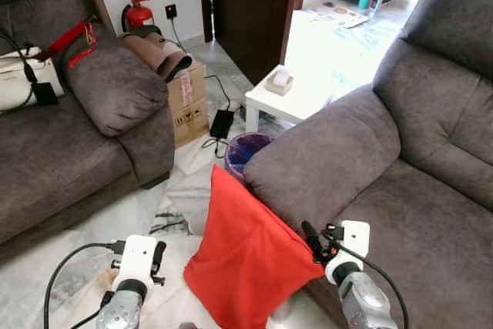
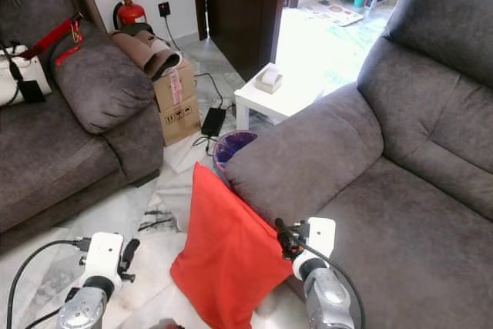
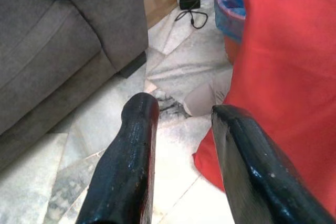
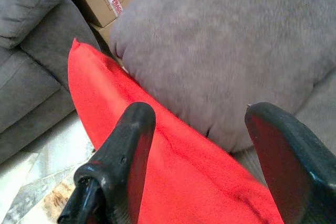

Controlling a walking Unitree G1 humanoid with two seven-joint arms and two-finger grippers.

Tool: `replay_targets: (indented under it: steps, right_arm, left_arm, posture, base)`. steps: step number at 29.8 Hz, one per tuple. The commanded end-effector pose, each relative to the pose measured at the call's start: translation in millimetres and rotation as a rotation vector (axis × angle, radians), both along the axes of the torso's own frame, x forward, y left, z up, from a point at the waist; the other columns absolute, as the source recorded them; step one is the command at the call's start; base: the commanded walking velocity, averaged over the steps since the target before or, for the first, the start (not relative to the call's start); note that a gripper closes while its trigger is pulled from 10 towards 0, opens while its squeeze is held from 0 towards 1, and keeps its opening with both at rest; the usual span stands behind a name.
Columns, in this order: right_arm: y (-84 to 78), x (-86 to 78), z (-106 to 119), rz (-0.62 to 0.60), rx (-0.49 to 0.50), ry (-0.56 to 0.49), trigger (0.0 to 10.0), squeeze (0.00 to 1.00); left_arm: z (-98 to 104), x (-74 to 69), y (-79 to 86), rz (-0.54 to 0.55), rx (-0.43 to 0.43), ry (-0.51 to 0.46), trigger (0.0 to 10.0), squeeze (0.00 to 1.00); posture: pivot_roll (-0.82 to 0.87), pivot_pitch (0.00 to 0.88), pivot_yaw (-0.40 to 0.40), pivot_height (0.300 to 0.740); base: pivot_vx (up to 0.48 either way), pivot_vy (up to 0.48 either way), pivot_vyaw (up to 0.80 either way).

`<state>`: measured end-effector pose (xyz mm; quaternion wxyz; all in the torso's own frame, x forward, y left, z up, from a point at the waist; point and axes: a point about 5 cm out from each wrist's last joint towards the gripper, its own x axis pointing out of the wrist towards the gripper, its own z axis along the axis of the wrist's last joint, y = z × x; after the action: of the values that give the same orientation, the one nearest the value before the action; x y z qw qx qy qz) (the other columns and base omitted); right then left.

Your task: Move the pillow to the sofa from floor

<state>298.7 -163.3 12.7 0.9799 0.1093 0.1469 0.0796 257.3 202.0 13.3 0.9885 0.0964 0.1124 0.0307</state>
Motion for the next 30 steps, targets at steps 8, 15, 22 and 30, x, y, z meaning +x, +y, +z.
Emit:
replay_targets:
  steps: [8, 15, 22, 30]
  right_arm:
    - [0.5, -1.4, -3.3, -0.002, -0.009, 0.027, 10.0, 0.00]
    - [-2.8, -1.0, -4.2, -0.041, 0.016, 0.044, 10.0, 0.00]
    - [-0.2, -0.1, -4.0, -0.034, 0.014, 0.049, 10.0, 0.00]
    - [-2.5, 3.2, 1.5, -0.050, 0.031, 0.009, 10.0, 0.00]
  left_arm:
    - [-8.3, -6.1, 3.4, 0.021, 0.002, 0.039, 10.0, 0.00]
    - [-9.9, -8.2, 5.1, 0.023, -0.003, 0.051, 10.0, 0.00]
    - [-7.6, -7.2, 6.4, 0.022, -0.004, 0.039, 10.0, 0.00]
    - [-6.5, -5.3, 5.0, 0.012, -0.004, 0.030, 10.0, 0.00]
  posture:
    - [0.12, 0.161, -0.014, 0.651]
    - [0.12, 0.160, -0.011, 0.651]
    - [0.13, 0.151, -0.006, 0.627]
    - [0.13, 0.144, -0.003, 0.627]
  base:
    - [0.000, 0.000, 0.00]
    - [0.000, 0.000, 0.00]
    - [0.000, 0.000, 0.00]
    - [0.000, 0.000, 0.00]
